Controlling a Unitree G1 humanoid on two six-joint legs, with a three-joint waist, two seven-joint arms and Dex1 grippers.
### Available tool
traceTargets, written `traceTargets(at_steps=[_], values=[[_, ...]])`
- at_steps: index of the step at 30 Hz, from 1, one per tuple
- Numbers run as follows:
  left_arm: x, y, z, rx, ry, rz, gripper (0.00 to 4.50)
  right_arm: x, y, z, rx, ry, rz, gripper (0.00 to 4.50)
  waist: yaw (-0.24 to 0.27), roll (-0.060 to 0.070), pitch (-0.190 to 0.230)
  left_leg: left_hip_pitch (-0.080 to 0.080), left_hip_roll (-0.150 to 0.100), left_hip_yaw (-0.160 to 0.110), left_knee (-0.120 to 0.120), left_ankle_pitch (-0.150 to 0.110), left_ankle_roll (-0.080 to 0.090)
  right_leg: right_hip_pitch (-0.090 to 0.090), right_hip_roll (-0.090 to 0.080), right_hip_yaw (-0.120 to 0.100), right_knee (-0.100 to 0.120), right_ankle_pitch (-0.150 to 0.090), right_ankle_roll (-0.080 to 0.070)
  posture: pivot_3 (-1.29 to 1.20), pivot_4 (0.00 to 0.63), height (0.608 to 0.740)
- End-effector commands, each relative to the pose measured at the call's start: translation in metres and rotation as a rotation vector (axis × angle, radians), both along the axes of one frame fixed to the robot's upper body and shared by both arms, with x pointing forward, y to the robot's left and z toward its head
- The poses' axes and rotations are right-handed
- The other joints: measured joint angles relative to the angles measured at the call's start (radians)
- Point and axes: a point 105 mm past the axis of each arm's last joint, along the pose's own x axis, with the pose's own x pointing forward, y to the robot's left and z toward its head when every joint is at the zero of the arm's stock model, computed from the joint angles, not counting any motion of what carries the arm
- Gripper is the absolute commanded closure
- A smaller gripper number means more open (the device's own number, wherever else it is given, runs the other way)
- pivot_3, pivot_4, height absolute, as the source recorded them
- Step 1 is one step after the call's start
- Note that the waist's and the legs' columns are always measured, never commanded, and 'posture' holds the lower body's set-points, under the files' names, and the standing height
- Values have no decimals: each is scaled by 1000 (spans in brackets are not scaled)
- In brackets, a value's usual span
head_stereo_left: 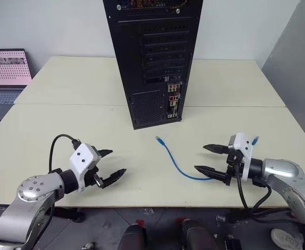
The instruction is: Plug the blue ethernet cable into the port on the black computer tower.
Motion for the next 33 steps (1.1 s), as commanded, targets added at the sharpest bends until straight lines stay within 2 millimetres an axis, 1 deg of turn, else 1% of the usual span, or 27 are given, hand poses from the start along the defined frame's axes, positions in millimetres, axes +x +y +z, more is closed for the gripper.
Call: traceTargets(at_steps=[1, 7, 10, 13, 15, 19, 22, 25, 28, 30, 31, 32, 33], values=[[-3, -5, 14, -11, -38, -37, 29, -4, 6, 8, 9, -44, 30, 0, 0, 0, 0, 0, 0, 0, 0, 0, 0, 0, 0, 0, 0, 0, 0, 0, 150, 740], [-7, -7, 9, 8, -27, -52, 29, 0, 13, 6, 27, -43, 24, 0, 0, 0, 0, 0, 0, 0, 0, 0, 0, 0, 0, 0, 0, 0, 0, 0, 150, 740], [-8, -7, 6, 21, -21, -51, 29, 5, 21, 5, 40, -56, 19, 0, -1, 0, 0, 0, 0, 0, 0, 0, 0, 0, 0, 0, 0, 0, 0, 0, 150, 740], [-8, -7, 2, 37, -16, -52, 29, 12, 37, 2, 50, -77, 12, 0, -1, 0, 0, 0, 0, 0, 0, 0, 0, 0, 0, 0, 0, 0, 0, 0, 150, 740], [-6, -6, -1, 56, -29, -58, 29, 22, 51, 0, 71, -83, -4, 0, -2, 0, 0, 0, 0, 0, 0, 0, 0, 0, 0, 0, 0, 0, 0, 0, 150, 740], [1, -6, -1, 76, -91, -68, 29, 35, 72, -13, 70, -86, -22, 0, -1, 0, 0, 0, 0, 0, 0, 0, 0, -1, 0, 0, 0, 0, 0, 0, 150, 740], [4, -6, 0, 73, -116, -86, 29, 52, 89, -27, 57, -100, -75, 0, -1, 0, 0, -1, 0, 0, 0, 0, 0, -1, 0, 0, 0, 1, -2, 0, 150, 740], [6, -6, 1, 63, -123, -99, 29, 67, 95, -39, 33, -110, -139, 0, -1, 0, 0, -1, 0, 1, 0, 0, 0, -2, 0, 0, 0, 1, -3, 0, 150, 740], [6, -8, 1, 63, -131, -112, 29, 71, 99, -47, 15, -111, -153, 0, 0, 0, 0, -1, 0, 1, 0, 0, 0, -2, 0, -1, 1, 3, -5, 0, 150, 740], [6, -8, 0, 62, -133, -115, 0, 71, 100, -50, -2, -114, -154, 373, 0, 0, 0, -2, 0, 1, 0, 0, 0, -2, 0, -1, 0, 3, -5, 0, 150, 740], [6, -8, -1, 59, -132, -115, 0, 70, 100, -50, -7, -114, -154, 485, -1, 0, 0, -2, 0, 0, 0, 0, 0, -2, 0, -1, 0, 3, -5, 0, 150, 740], [6, -9, -1, 53, -126, -115, 0, 69, 99, -51, -15, -113, -152, 797, -1, 0, 0, -2, 0, 0, 0, 0, 0, -2, 0, -1, 0, 3, -5, 0, 150, 740], [6, -9, -2, 47, -120, -116, 0, 68, 99, -51, -21, -112, -149, 1006, -1, 0, 0, -2, 0, 0, 0, 0, 0, -2, 0, -1, 1, 3, -5, 0, 150, 740]])
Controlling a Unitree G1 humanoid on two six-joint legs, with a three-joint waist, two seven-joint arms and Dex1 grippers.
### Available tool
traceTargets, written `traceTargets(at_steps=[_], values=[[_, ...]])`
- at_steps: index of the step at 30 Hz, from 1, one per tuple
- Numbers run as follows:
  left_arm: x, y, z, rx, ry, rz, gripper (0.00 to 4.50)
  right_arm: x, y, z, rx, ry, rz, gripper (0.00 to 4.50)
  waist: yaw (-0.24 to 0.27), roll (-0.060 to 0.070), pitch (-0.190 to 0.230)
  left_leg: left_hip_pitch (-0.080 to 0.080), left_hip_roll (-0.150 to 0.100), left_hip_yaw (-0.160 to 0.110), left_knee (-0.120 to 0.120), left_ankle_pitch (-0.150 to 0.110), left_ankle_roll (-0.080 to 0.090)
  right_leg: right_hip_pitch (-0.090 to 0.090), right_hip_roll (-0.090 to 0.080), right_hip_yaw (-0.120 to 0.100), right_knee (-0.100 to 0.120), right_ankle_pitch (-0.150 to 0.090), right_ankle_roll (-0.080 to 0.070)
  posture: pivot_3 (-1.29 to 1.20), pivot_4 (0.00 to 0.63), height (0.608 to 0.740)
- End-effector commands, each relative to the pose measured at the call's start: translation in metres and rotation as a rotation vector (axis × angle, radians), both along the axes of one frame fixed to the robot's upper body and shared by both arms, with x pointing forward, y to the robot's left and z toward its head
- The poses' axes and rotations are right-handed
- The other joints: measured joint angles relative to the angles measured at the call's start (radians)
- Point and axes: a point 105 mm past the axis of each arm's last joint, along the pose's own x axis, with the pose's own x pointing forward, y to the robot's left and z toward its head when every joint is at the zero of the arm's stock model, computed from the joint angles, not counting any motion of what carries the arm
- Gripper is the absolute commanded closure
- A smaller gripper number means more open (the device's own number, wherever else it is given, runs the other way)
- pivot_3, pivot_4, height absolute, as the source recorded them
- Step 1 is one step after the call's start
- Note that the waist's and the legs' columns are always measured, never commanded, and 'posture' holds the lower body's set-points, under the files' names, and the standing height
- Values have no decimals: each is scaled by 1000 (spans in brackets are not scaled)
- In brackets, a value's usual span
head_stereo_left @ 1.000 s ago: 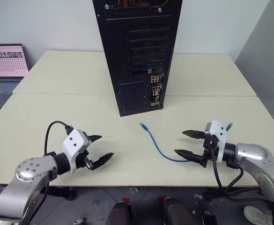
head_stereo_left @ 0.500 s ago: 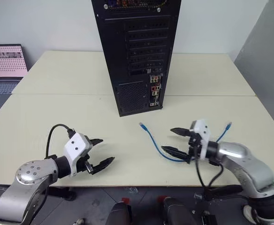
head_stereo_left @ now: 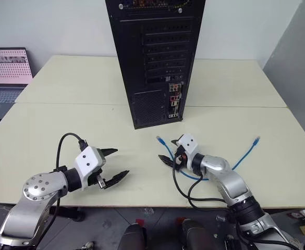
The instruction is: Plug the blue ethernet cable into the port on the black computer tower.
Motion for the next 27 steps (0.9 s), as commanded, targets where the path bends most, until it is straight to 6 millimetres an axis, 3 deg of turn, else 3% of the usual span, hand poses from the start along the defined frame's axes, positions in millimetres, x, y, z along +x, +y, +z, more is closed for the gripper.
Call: traceTargets(at_steps=[1, 14, 27], values=[[0, -4, 4, -25, -12, -19, 0, -4, 3, 6, -16, -28, 27, 1234, 0, 0, 0, 0, 0, 0, 0, 0, 0, 0, 0, 0, 0, 0, 0, 0, 150, 740], [10, -15, -1, -35, -8, -70, 0, -14, 2, 22, -40, -52, 115, 4421, 1, 0, 0, 0, -1, 0, 0, 0, 0, 0, 0, -1, 0, 0, 0, 0, 150, 740], [16, -51, -16, 3, 30, -322, 0, -56, -17, 30, -160, -56, 409, 4421, 0, 0, 0, -1, -1, 0, 1, 0, 0, 0, 1, -5, 0, 0, 0, 0, 150, 740]])
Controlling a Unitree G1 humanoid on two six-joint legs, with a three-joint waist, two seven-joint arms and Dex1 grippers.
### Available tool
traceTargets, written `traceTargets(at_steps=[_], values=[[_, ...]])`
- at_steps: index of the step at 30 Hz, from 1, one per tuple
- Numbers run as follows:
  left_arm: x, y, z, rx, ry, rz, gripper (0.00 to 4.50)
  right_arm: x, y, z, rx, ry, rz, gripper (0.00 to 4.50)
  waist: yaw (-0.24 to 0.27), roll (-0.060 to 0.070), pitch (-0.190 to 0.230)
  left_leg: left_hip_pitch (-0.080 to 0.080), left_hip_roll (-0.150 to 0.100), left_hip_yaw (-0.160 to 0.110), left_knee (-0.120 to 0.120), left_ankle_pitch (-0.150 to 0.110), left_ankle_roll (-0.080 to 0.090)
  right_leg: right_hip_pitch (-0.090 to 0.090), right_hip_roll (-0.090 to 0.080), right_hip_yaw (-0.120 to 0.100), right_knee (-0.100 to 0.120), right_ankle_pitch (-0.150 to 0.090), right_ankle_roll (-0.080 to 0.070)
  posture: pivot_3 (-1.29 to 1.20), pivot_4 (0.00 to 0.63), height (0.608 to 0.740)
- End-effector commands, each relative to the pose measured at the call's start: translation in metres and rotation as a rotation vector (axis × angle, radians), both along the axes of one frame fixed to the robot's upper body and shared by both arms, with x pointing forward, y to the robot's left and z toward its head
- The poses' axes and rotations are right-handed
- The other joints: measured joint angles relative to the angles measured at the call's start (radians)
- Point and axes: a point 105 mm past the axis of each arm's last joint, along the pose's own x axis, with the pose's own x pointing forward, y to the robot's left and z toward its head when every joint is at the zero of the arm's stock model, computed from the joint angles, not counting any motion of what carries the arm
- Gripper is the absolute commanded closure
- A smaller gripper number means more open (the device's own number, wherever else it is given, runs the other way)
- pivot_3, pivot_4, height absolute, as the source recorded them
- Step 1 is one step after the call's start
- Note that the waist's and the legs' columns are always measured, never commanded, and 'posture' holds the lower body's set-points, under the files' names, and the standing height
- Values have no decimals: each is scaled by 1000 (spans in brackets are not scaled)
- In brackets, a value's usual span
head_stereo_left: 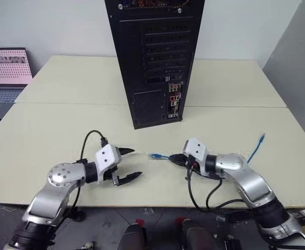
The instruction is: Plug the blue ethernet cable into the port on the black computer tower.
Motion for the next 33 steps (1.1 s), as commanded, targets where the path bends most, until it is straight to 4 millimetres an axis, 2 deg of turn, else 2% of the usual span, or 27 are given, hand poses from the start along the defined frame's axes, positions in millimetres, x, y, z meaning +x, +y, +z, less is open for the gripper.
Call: traceTargets(at_steps=[1, 6, 14, 17, 25, 28, 33], values=[[-1, -14, 5, -11, -27, -81, 0, -13, 5, 14, 18, -35, 90, 4421, 0, 0, 0, 0, 0, 0, 0, 0, 0, 0, 0, 0, 0, 0, 0, 0, 150, 740], [1, -24, 8, -31, -17, -129, 0, -15, 4, 20, 10, -47, 111, 4421, 0, 0, 0, 0, 0, 0, 0, 0, 0, 0, 0, 0, 0, 0, 0, 0, 150, 740], [3, -25, 10, -42, 1, -154, 0, -20, 6, 30, 15, -73, 149, 4421, 0, 0, 0, 0, 0, 0, 0, 0, 0, 0, 0, -2, 0, 0, 0, 0, 150, 740], [3, -27, 12, -57, 8, -159, 477, -21, 7, 33, 18, -79, 161, 4500, 1, 0, 0, 0, 0, -1, 0, 0, 0, 0, 0, -2, 0, 0, 0, 0, 150, 740], [2, -32, 14, -72, 18, -179, 2267, -23, 8, 37, 18, -92, 182, 4500, 1, 0, 0, 0, 0, -1, 1, 0, 0, 0, 0, -2, 0, 0, 0, 0, 150, 740], [3, -33, 14, -75, 16, -179, 2750, -23, 8, 37, 10, -95, 188, 4500, 1, 0, 0, -1, 0, -1, 1, 0, 0, 0, 0, -2, 0, 0, 0, 0, 150, 740], [3, -35, 13, -72, 13, -184, 3970, -24, 7, 36, -5, -100, 198, 4500, 1, 0, 0, 0, 0, -1, 1, 0, 0, 0, 0, -2, 0, 0, 0, 0, 150, 740]])
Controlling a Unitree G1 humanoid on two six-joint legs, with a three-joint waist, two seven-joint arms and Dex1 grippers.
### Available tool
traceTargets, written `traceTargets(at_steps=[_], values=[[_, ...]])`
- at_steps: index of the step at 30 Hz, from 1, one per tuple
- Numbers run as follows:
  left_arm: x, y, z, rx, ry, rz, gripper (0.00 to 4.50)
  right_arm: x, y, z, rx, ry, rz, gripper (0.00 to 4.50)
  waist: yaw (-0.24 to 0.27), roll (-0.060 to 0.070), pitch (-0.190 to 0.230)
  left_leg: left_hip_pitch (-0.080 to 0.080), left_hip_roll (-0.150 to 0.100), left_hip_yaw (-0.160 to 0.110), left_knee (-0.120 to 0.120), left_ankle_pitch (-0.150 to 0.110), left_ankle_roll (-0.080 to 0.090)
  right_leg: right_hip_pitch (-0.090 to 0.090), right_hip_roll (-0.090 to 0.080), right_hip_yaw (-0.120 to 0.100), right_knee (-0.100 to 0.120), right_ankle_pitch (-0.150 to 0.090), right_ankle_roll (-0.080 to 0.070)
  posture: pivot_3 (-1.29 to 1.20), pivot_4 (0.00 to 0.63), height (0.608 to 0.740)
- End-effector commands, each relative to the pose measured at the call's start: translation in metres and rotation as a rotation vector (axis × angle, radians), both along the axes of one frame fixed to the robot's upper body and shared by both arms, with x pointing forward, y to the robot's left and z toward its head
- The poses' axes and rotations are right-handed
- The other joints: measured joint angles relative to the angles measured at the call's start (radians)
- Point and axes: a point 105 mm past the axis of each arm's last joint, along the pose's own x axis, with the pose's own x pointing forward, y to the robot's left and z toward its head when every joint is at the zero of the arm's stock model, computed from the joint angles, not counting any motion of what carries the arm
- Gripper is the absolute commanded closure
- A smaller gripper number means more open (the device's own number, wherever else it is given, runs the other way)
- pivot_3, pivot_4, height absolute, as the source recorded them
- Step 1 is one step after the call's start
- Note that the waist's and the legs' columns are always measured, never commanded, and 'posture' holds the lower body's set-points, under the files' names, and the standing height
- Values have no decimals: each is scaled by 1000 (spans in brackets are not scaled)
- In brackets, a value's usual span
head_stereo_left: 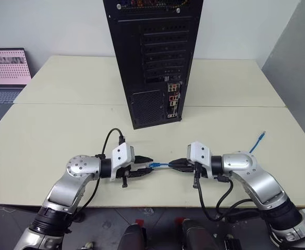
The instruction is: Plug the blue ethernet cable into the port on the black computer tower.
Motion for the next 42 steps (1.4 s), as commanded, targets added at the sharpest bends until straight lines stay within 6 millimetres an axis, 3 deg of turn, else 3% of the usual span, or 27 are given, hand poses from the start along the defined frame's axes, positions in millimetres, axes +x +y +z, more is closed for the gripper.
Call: traceTargets(at_steps=[1, 8, 12, 16, 20, 24, 30, 42], values=[[0, -4, 6, -11, -26, -24, 4197, -5, 3, 13, 6, -54, 47, 4500, 0, 0, 0, 0, 0, 0, 0, 0, 0, 0, 0, 0, 0, 0, 0, 0, 150, 740], [-4, -6, 2, 5, -43, -47, 4236, 0, 0, 11, -28, -79, 37, 4500, 0, 0, 0, 0, 0, 0, 0, 0, 0, 0, 0, 0, 0, 0, 0, 0, 150, 740], [-6, -7, 2, 23, -101, -68, 4236, -2, -7, 12, -52, -58, 63, 3535, 0, 0, 0, 0, 0, 0, 0, 0, 0, 0, 0, 0, 0, 0, 0, 0, 150, 740], [-12, -10, 0, 78, -229, -132, 4236, 2, -25, 26, -63, -37, 60, 2682, 1, 0, 0, 0, 0, 0, 0, 0, 0, 0, 0, 0, 0, 0, 0, 0, 150, 740], [-12, -15, 2, 135, -485, -195, 4237, -10, -41, 37, -18, 115, 56, 1753, 3, 0, 0, 0, 0, 0, 0, 0, 0, 1, -1, 0, 0, 0, 0, 0, 150, 740], [-12, -21, 13, 129, -779, -232, 4237, -9, -37, 42, 117, 203, -24, 728, 4, 0, 0, 0, 1, -1, 0, 0, 0, 2, -2, 2, -1, 0, 0, 0, 150, 740], [-3, -19, 29, 138, -1074, -198, 4237, -4, -18, 40, 248, 285, -132, 704, 1, 0, 0, 1, 0, -1, 0, 0, 0, 2, -1, 4, 0, 0, 0, 0, 150, 740], [2, -21, 33, 135, -1195, -147, 4237, -9, 9, 37, 325, 368, -118, 704, 2, 0, 0, 0, 1, -1, 0, 0, 0, 2, -2, 0, 0, 1, 0, 0, 150, 740]])
